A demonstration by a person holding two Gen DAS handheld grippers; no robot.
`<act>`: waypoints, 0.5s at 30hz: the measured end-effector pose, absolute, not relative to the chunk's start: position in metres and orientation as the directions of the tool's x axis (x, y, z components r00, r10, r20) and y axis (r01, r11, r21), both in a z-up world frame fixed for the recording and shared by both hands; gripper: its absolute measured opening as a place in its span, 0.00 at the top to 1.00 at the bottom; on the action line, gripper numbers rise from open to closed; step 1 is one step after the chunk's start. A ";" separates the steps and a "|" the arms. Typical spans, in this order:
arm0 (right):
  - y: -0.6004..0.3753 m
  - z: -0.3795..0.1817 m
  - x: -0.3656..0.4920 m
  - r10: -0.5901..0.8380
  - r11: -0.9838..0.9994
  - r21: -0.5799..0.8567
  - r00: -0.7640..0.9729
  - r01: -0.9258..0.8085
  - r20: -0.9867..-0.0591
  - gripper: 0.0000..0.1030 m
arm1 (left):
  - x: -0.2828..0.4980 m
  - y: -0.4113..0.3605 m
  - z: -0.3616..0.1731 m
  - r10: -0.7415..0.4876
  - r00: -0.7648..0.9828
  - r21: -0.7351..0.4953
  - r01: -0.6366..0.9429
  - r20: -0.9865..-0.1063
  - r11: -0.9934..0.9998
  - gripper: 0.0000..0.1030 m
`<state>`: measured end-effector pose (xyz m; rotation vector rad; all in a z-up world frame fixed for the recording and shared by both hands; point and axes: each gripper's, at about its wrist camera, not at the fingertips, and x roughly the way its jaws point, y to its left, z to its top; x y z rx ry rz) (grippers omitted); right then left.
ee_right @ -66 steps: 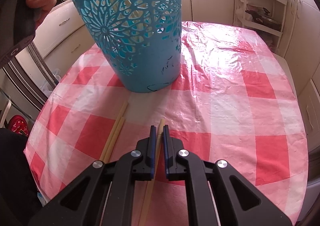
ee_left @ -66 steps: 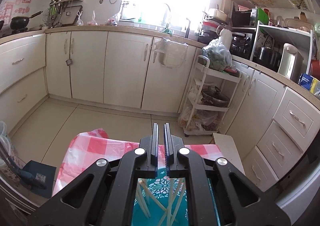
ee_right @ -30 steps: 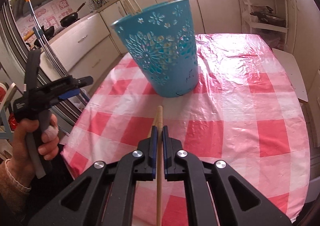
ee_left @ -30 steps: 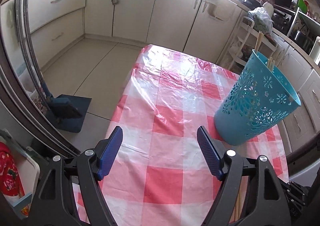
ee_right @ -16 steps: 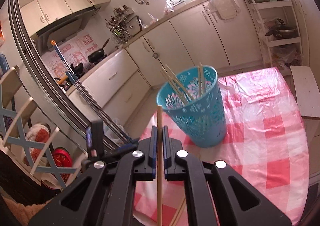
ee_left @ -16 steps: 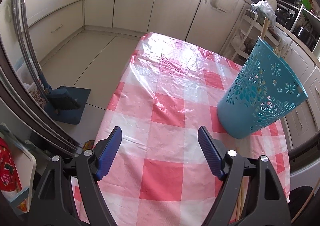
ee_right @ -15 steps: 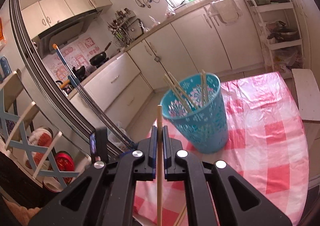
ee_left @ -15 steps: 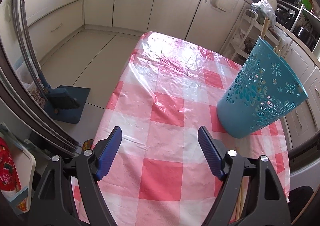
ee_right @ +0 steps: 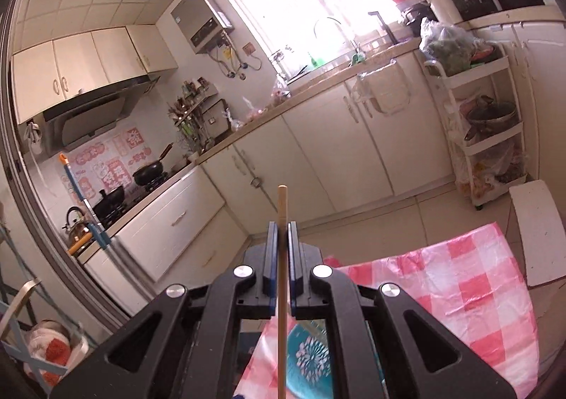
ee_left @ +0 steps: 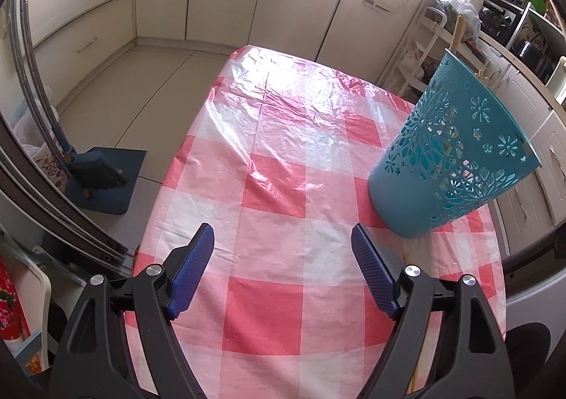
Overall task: Organize utensils
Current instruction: 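Carry the stick in the right gripper over the basket and release it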
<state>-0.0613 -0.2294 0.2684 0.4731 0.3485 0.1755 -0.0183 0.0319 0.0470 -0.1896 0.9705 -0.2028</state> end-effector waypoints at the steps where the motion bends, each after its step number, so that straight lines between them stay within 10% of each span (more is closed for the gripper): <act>1: -0.229 0.267 -0.058 0.205 0.889 0.454 0.937 -0.058 -0.282 0.94 | -0.017 0.031 0.047 -0.259 0.548 -0.254 0.087 -0.796 0.963 0.26; 15: -0.210 0.214 -0.050 0.054 0.973 0.227 0.922 0.038 -0.383 0.80 | -0.014 0.021 0.050 -0.258 0.553 -0.237 0.112 -0.792 0.965 0.24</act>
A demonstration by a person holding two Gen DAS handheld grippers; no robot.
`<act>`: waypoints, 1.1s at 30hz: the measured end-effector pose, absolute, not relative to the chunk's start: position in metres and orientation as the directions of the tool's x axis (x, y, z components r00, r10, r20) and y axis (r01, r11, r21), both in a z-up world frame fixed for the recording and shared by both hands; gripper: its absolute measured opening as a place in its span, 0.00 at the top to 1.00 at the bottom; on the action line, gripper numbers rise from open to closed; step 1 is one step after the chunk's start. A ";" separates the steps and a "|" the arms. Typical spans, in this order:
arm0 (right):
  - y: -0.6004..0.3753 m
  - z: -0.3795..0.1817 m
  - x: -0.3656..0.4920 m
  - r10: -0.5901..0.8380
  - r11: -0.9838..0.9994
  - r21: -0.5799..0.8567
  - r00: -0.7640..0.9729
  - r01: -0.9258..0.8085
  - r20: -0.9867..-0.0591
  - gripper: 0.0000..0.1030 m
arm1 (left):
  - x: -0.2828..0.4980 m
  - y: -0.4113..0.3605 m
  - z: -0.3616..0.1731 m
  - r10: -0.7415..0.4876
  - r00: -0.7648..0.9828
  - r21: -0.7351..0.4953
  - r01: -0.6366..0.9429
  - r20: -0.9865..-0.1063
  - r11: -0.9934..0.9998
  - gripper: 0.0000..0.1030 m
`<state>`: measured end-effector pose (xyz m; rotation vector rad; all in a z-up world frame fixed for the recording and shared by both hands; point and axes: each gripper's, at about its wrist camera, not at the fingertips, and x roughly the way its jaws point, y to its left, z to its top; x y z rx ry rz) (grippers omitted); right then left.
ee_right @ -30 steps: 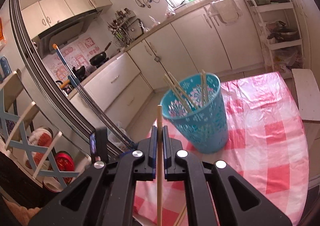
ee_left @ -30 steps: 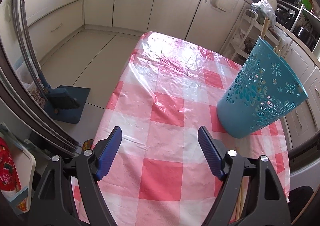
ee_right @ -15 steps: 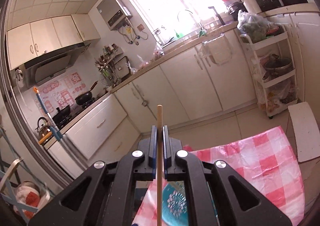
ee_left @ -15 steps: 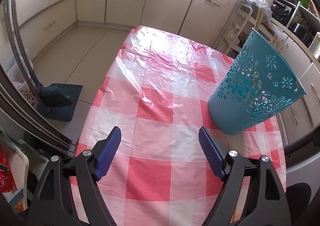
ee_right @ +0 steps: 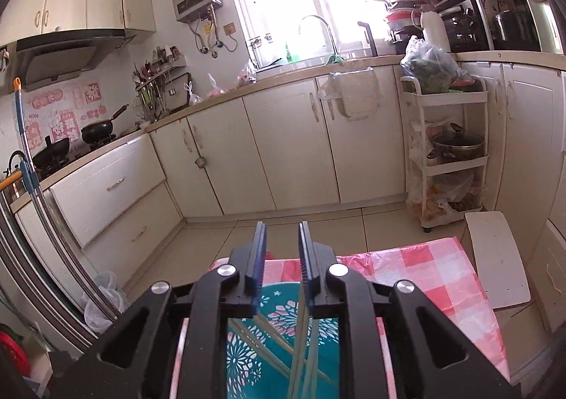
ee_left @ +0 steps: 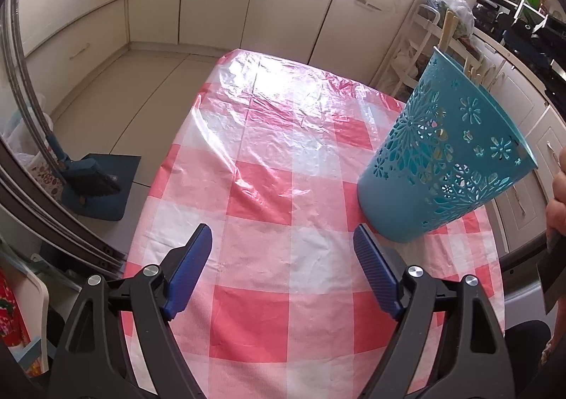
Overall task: Organize utensils
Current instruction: 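Carry the stick in the right gripper over the basket and release it, then return the right gripper to the table and grasp the last stick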
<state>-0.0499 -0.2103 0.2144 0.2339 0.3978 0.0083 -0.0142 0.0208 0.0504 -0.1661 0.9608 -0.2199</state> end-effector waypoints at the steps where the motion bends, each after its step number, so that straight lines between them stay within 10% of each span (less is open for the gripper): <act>1: -0.209 0.218 -0.056 0.056 0.976 0.215 0.925 0.029 -0.377 0.79 | -0.014 0.020 0.050 -0.253 0.555 -0.230 0.112 -0.793 0.967 0.23; 8: -0.201 0.240 -0.128 0.082 0.981 0.193 0.952 -0.024 -0.296 0.55 | -0.015 0.025 0.049 -0.232 0.559 -0.219 0.091 -0.796 0.971 0.22; 19: -0.172 0.078 -0.162 0.099 0.991 0.134 0.664 0.002 -0.741 0.75 | -0.023 0.026 0.048 -0.212 0.565 -0.192 0.096 -0.797 0.977 0.22; 33: -0.162 0.045 -0.158 0.095 0.994 0.109 0.615 -0.014 -0.783 0.77 | -0.024 0.031 0.049 -0.216 0.564 -0.196 0.097 -0.797 0.976 0.21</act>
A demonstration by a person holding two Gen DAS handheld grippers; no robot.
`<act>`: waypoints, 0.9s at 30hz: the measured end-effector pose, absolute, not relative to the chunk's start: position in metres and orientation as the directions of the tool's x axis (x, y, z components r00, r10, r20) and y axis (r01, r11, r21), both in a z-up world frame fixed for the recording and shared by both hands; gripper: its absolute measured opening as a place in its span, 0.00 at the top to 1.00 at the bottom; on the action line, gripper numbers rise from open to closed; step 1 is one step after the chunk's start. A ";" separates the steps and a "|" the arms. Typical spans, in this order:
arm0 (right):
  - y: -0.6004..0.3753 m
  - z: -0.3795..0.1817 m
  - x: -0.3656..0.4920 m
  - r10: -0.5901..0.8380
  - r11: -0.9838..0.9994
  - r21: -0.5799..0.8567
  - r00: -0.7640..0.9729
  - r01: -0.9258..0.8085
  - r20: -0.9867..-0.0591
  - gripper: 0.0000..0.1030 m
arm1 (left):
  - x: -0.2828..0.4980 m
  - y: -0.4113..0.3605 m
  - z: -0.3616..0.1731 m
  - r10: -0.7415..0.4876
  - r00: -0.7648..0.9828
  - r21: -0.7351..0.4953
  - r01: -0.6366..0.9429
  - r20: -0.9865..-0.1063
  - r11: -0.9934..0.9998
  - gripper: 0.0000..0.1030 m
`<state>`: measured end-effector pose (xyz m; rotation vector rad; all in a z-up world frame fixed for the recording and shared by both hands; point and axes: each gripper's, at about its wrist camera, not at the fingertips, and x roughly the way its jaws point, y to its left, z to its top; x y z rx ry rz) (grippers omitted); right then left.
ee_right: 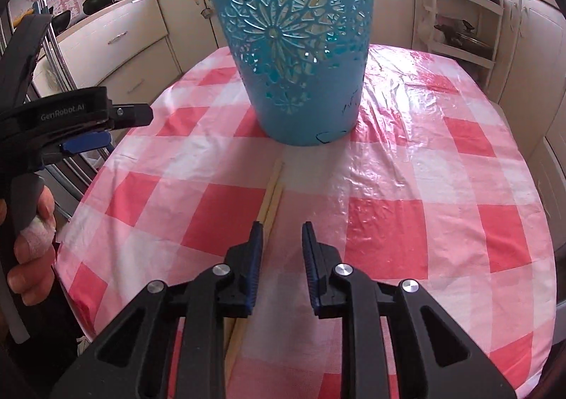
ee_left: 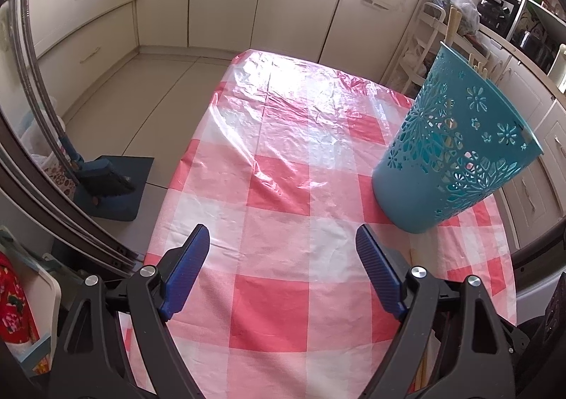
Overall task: Organize utensils
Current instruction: 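Return the right gripper to the table and grasp the last stick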
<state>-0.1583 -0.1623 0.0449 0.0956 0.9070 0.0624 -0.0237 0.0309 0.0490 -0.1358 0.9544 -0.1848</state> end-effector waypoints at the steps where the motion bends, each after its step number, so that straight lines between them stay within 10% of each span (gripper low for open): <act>1: -0.161 0.045 -0.158 0.094 0.994 0.104 0.615 -0.019 -0.783 0.78 | -0.024 0.030 0.049 -0.216 0.563 -0.196 0.098 -0.798 0.976 0.21; 27: -0.209 0.043 -0.161 0.065 0.985 0.150 0.623 0.084 -0.779 0.94 | -0.053 -0.080 0.019 -0.277 0.446 -0.102 0.378 -0.851 0.920 0.22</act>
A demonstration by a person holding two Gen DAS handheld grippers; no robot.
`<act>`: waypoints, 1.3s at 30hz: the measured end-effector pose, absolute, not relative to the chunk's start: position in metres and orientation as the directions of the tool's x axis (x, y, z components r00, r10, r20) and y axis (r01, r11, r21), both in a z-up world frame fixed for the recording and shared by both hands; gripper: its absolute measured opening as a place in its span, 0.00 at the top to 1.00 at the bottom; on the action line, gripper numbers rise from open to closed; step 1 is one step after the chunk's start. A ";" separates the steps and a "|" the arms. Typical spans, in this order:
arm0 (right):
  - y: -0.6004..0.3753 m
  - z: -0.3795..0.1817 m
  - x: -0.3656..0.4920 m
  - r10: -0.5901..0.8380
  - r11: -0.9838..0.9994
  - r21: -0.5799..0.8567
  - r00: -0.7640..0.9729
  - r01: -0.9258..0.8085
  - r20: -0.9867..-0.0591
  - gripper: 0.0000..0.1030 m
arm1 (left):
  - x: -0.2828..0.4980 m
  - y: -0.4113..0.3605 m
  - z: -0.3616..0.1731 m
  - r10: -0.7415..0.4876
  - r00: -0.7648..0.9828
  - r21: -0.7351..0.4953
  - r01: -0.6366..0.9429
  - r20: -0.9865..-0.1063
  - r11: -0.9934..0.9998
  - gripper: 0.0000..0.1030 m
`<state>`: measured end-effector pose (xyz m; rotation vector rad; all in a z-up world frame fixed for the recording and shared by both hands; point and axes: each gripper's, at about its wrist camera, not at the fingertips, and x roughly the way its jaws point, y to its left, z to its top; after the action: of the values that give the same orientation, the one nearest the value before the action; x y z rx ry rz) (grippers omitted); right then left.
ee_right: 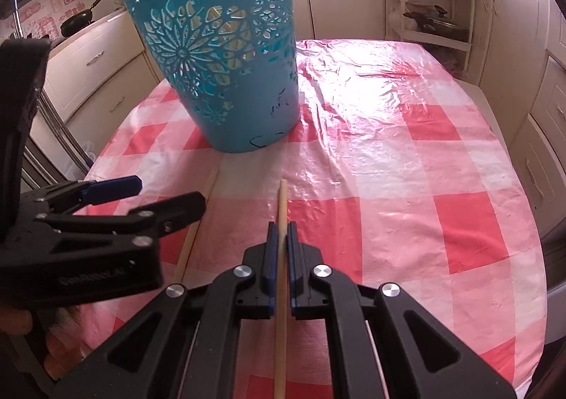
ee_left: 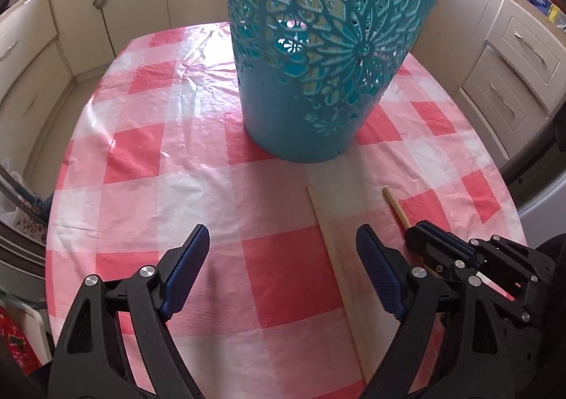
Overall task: Organize utensils
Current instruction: 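Return the right gripper to the table and grasp the last stick, then grasp a wooden stick with the left gripper while the right gripper holds its stick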
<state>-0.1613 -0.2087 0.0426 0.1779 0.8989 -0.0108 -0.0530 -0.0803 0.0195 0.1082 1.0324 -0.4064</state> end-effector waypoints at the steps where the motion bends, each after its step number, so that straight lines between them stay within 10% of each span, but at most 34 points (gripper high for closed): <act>1: -0.208 0.043 -0.161 0.065 0.986 0.147 0.626 0.080 -0.777 0.94 | -0.053 -0.081 0.017 -0.275 0.445 -0.107 0.366 -0.852 0.925 0.22; 4: -0.208 0.043 -0.163 0.071 0.986 0.151 0.630 0.074 -0.773 0.94 | -0.055 -0.086 0.015 -0.228 0.479 -0.040 0.371 -0.847 0.928 0.36; 9: -0.208 0.043 -0.162 0.066 0.988 0.139 0.633 0.066 -0.771 0.94 | -0.055 -0.091 0.018 -0.268 0.477 -0.044 0.430 -0.837 0.902 0.92; 19: -0.203 0.042 -0.162 0.058 0.990 0.125 0.638 0.061 -0.768 0.94 | -0.065 -0.081 0.018 -0.248 0.466 -0.017 0.446 -0.849 0.895 0.92; 23: -0.200 0.042 -0.161 0.043 0.994 0.100 0.642 0.052 -0.766 0.94 | -0.058 -0.079 0.017 -0.220 0.477 -0.002 0.415 -0.851 0.910 0.62; 26: -0.198 0.041 -0.160 0.038 0.995 0.089 0.644 0.048 -0.765 0.94 | -0.056 -0.080 0.017 -0.223 0.485 0.003 0.421 -0.846 0.907 0.62; 30: -0.197 0.041 -0.160 0.044 0.994 0.098 0.646 0.048 -0.762 0.94 | -0.058 -0.085 0.017 -0.256 0.478 -0.011 0.456 -0.840 0.890 0.95; 39: -0.194 0.040 -0.158 0.041 0.996 0.081 0.652 0.032 -0.757 0.94 | -0.066 -0.089 0.020 -0.264 0.475 -0.009 0.474 -0.840 0.880 0.95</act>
<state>-0.1581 -0.1940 0.0404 0.0896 0.8613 0.0053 -0.0657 -0.0889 0.0199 0.2377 0.9777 -0.4568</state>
